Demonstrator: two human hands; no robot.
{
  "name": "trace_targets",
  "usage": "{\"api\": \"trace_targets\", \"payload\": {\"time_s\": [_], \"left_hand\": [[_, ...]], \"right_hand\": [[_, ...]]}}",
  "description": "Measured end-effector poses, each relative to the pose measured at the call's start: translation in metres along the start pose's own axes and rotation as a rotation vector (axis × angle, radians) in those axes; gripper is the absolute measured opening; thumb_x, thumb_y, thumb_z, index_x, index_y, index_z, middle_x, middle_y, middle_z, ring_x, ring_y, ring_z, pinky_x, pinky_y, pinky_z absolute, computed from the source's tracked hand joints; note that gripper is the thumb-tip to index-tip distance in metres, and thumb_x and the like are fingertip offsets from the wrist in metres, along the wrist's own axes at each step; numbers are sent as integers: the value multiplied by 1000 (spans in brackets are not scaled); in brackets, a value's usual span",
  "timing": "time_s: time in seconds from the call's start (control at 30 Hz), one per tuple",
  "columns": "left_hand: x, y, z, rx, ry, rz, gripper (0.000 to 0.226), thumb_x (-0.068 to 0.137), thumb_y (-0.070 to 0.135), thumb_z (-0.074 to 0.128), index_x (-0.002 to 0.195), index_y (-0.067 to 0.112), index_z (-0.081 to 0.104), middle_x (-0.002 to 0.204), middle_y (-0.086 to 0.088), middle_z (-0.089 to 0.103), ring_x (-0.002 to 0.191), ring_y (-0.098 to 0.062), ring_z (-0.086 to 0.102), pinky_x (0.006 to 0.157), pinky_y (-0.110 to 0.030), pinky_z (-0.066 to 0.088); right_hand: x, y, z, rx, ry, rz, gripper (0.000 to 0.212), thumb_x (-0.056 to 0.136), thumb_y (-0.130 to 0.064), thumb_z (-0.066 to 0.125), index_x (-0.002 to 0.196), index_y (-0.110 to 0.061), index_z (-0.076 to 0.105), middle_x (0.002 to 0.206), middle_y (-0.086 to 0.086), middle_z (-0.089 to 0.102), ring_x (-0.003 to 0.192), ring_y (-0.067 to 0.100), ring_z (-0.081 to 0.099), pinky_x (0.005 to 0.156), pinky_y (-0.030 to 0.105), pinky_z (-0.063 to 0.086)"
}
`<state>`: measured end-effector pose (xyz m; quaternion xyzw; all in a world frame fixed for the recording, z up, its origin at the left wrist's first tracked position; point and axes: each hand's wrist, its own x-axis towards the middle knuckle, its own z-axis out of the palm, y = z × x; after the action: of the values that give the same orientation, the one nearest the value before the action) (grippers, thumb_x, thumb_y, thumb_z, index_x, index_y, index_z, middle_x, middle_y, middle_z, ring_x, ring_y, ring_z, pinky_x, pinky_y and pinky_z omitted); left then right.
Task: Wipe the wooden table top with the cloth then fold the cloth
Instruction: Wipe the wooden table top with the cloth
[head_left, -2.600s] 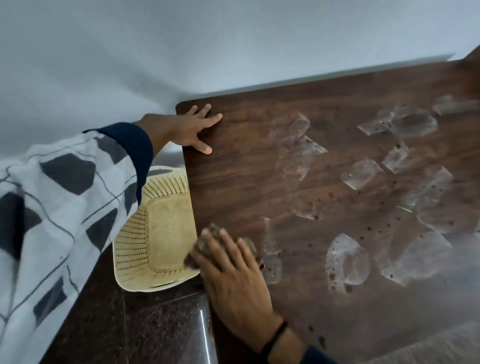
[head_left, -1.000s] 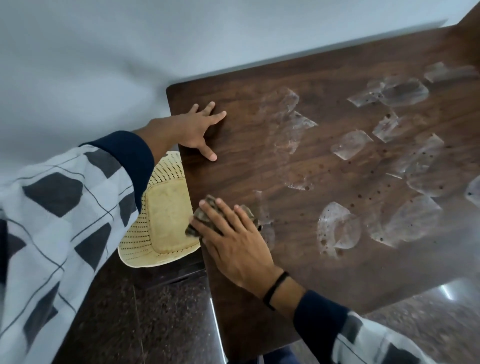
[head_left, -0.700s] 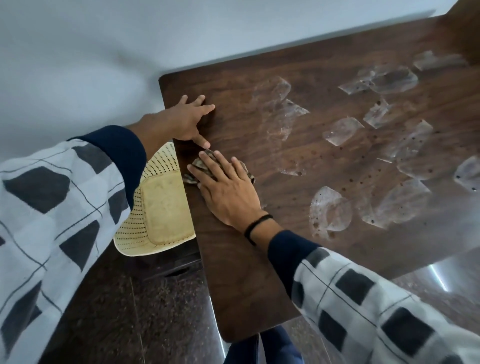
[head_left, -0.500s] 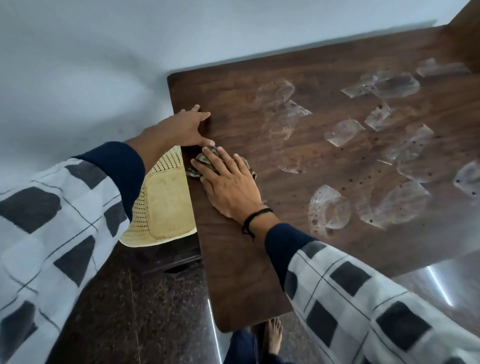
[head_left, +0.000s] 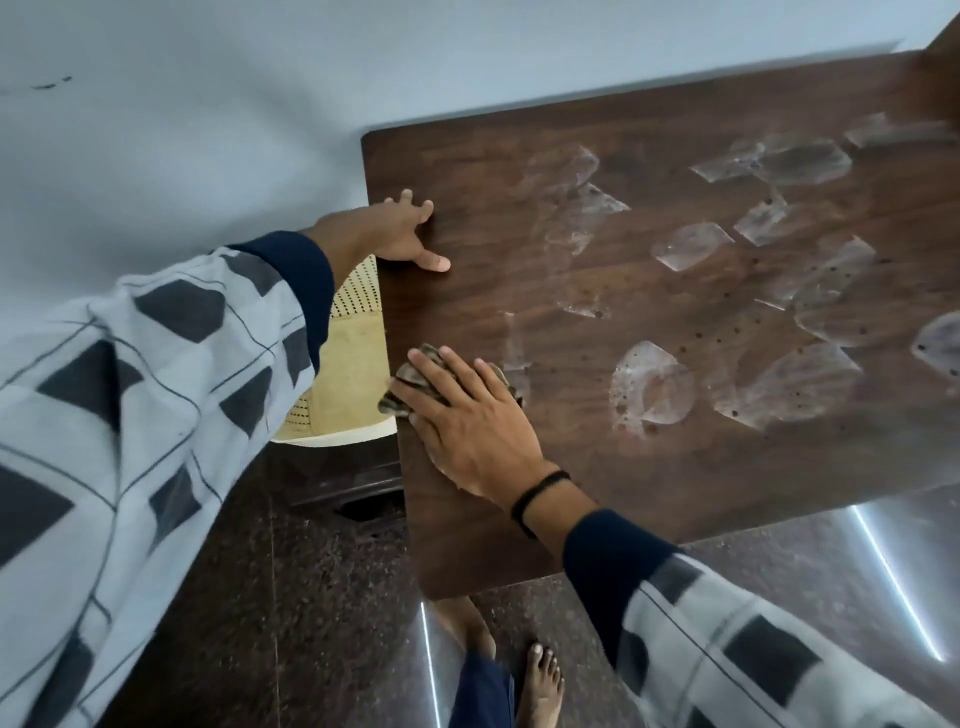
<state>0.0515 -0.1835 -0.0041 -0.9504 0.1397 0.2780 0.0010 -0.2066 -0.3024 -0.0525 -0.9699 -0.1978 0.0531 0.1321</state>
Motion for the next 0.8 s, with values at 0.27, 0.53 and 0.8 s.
{"api": "trace_targets", "payload": {"time_s": [0.27, 0.53, 0.8], "left_hand": [[3, 1, 7, 16, -40, -23, 139, 57, 75, 72, 157, 21, -10, 163, -10, -18, 150, -37, -8, 119, -55, 11], [1, 1, 9, 4, -24, -8, 142, 54, 77, 72, 157, 22, -8, 163, -10, -16, 150, -37, -7, 117, -57, 10], [-3, 5, 7, -26, -24, -22, 133, 65, 67, 75, 157, 22, -10, 163, -8, -19, 150, -34, -10, 119, -57, 9]], "right_hand": [[-11, -23, 12, 25, 76, 39, 49, 108, -39, 30, 158, -35, 31, 170, -2, 17, 157, 25, 10, 127, 49, 10], [16, 12, -6, -27, -29, 29, 52, 109, -43, 25, 160, -41, 20, 171, -6, 10, 158, 24, 6, 126, 49, 11], [-70, -24, 13, -25, -41, -166, 51, 108, -39, 27, 159, -37, 26, 170, -2, 18, 157, 25, 13, 126, 47, 12]]}}
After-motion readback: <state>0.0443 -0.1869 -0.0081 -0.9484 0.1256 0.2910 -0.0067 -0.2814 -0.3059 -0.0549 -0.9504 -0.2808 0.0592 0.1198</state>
